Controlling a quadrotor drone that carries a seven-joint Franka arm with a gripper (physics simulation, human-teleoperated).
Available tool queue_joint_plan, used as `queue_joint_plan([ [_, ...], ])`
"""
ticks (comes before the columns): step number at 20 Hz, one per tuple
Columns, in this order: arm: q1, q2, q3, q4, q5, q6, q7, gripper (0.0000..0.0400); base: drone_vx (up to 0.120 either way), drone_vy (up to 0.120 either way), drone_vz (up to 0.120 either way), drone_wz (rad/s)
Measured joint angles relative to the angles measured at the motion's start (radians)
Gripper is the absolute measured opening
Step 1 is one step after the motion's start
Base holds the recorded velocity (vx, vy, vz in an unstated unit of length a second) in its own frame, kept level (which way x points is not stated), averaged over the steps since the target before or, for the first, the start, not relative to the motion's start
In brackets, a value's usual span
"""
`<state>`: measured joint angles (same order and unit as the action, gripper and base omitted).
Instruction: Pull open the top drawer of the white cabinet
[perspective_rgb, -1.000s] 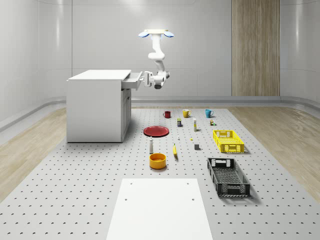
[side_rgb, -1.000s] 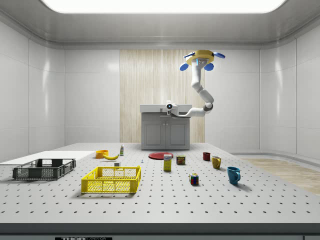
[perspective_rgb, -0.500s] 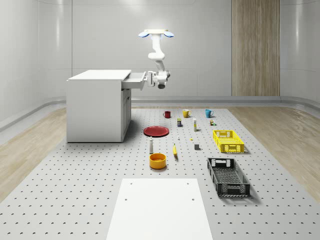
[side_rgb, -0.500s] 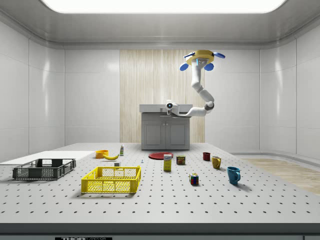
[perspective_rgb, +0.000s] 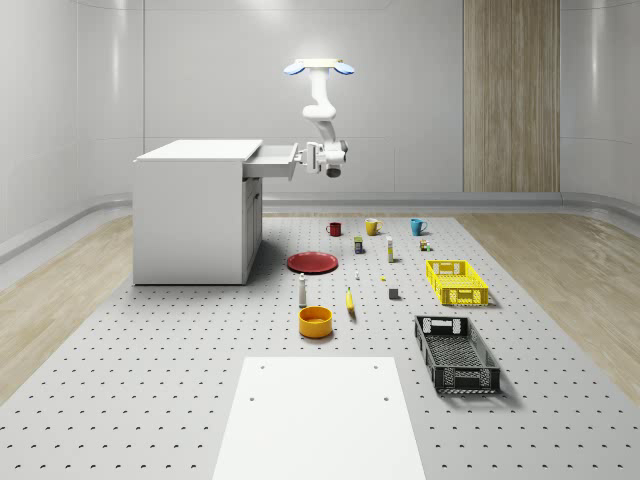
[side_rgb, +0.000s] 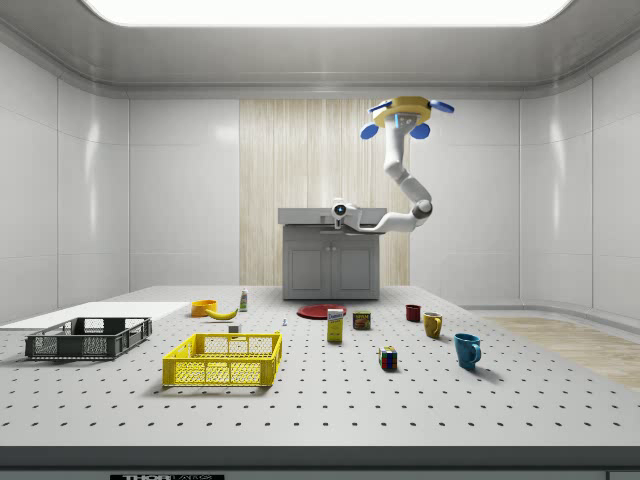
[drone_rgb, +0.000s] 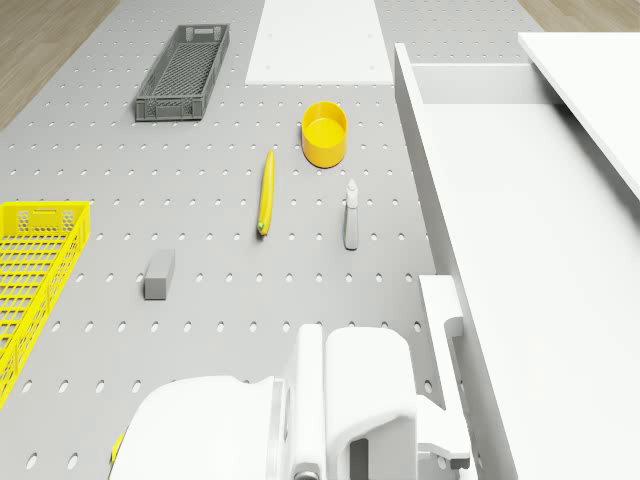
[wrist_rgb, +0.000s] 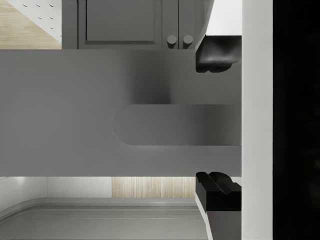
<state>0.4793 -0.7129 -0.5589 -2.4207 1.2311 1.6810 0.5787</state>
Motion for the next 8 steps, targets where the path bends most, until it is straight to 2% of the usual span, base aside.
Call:
queue_joint_plan([
  [5, 0.013, -0.006, -0.012, 0.001, -0.008, 0.006, 0.002, 0.0302, 0.000, 0.120, 0.000, 0.000],
  [8, 0.020, -0.009, -0.017, 0.000, -0.012, 0.010, 0.003, 0.0304, 0.000, 0.000, 0.000, 0.000],
])
